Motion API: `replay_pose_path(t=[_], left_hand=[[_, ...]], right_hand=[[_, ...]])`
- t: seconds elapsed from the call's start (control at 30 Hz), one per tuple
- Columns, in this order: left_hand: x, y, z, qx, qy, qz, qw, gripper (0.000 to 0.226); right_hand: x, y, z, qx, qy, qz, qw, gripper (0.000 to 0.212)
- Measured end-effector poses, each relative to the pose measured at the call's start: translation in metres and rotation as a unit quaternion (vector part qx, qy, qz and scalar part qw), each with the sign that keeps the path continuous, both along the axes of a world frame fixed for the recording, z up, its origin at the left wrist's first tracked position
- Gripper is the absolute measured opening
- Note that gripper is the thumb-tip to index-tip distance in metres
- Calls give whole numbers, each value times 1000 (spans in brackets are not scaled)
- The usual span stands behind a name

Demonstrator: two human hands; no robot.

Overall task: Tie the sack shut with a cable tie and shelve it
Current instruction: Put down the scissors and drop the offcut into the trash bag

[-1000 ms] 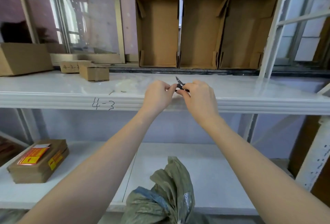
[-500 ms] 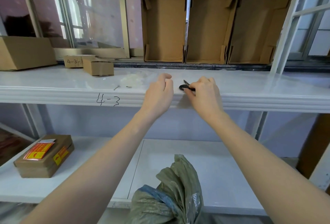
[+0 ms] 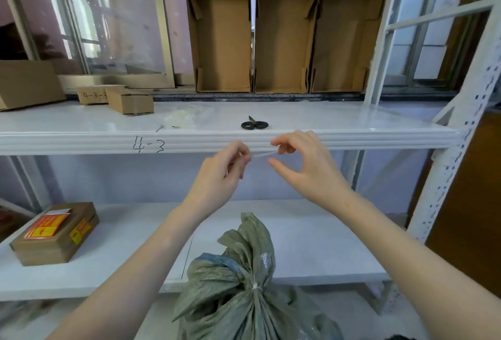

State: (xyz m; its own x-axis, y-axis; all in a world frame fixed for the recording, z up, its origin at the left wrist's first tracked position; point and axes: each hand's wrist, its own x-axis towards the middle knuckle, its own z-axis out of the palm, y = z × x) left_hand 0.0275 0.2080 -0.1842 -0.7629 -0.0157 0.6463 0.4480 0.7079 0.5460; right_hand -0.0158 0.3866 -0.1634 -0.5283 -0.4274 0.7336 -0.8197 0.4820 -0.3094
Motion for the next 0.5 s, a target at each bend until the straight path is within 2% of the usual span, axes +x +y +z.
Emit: replay_pose_path(t=[0.1, 0.37, 0.5], left_hand=[[13, 18, -14, -8, -13, -18, 1000, 12], [19, 77, -55, -45, -33, -62, 997, 5], [11, 108, -75, -84, -42, -74, 993, 18]], right_hand=[[16, 19, -11, 16, 17, -10, 1000, 9], [48, 79, -53, 82, 10, -75, 994, 13], [50, 114, -77, 99, -11, -120, 988, 9]])
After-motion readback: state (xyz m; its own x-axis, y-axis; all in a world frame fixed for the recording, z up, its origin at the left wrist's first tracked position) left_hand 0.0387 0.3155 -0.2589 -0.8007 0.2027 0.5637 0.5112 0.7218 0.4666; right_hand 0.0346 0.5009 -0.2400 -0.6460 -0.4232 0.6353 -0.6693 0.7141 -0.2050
